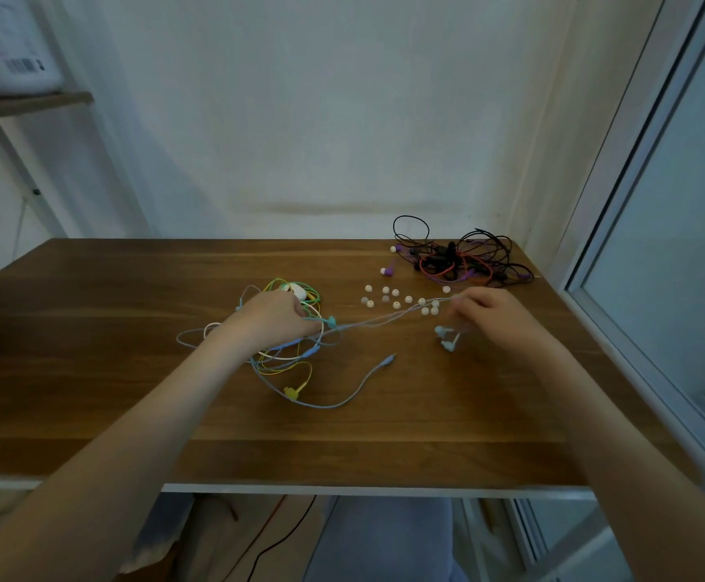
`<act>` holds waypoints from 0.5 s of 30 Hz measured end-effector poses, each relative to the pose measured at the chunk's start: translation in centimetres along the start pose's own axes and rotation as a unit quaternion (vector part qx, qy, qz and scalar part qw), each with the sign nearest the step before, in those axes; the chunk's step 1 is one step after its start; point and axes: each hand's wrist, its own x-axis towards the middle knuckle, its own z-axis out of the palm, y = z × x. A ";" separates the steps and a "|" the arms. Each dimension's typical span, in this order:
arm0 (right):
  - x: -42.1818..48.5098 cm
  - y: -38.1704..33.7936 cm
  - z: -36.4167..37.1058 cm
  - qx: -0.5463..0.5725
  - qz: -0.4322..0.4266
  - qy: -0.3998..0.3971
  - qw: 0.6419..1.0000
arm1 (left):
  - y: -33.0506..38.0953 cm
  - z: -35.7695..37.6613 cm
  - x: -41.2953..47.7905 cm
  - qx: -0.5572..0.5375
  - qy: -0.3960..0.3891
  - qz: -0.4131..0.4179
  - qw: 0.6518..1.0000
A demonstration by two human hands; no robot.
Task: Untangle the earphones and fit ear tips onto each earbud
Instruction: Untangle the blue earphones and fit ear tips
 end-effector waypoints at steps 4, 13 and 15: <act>-0.1 -0.3 0.1 0.154 0.044 0.024 0.987 | -0.3 -0.2 0.0 0.016 -0.041 0.004 0.999; -0.5 -2.2 0.3 0.070 0.035 -0.107 0.991 | 1.7 -0.5 -0.8 -0.067 -0.058 0.007 0.996; -0.4 -3.0 0.8 0.016 0.029 -0.150 0.988 | 2.6 -0.7 -1.2 -0.033 -0.045 0.049 0.997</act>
